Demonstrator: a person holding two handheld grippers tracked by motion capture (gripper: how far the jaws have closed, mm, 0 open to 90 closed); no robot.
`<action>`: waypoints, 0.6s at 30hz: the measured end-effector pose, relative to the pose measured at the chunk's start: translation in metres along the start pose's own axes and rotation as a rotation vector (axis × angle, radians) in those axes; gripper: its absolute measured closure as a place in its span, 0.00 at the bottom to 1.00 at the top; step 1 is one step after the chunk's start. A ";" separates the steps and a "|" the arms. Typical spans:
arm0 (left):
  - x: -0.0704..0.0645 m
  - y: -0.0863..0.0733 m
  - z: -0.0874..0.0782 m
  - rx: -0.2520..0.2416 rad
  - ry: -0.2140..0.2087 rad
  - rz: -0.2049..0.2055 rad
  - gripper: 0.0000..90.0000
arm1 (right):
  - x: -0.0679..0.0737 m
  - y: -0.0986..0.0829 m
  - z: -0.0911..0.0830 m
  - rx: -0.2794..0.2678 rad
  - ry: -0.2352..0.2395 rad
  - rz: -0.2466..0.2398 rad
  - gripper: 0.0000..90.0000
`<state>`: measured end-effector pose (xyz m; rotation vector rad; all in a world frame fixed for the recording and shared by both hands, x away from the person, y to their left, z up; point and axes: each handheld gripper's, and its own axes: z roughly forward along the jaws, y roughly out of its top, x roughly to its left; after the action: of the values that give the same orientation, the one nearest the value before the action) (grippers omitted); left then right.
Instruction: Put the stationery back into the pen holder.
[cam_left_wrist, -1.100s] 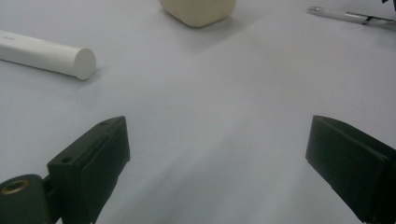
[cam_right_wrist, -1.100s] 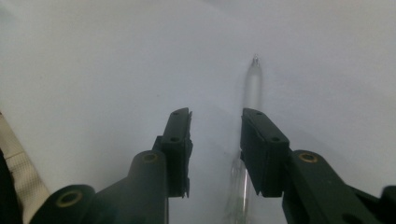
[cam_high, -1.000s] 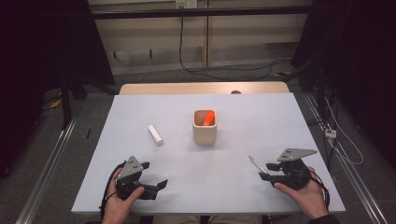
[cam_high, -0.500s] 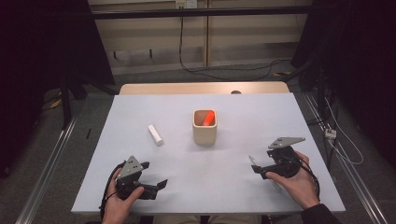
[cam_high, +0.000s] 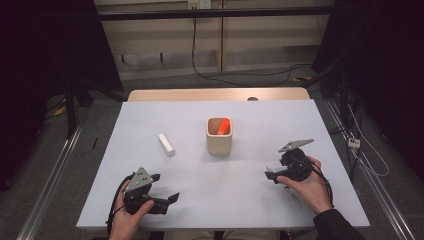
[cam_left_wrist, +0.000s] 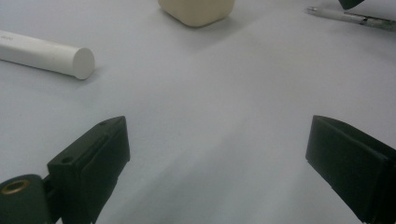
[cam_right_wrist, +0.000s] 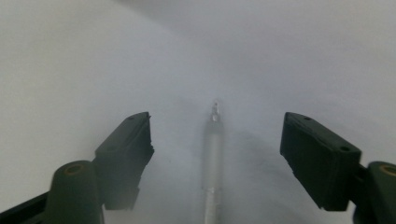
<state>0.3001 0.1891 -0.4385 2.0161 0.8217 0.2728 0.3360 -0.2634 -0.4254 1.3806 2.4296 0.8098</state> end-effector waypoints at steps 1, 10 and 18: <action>0.000 0.000 0.000 0.001 -0.001 0.000 0.07 | -0.001 -0.001 0.000 0.019 -0.016 0.001 0.33; 0.000 0.000 0.001 0.008 -0.002 0.004 0.07 | -0.001 -0.004 -0.001 0.073 -0.006 0.004 0.52; 0.000 0.000 0.001 0.010 -0.004 0.007 0.07 | 0.005 -0.005 0.007 0.135 0.009 0.000 0.71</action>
<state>0.3005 0.1889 -0.4390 2.0282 0.8148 0.2689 0.3330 -0.2583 -0.4333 1.4268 2.5328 0.6641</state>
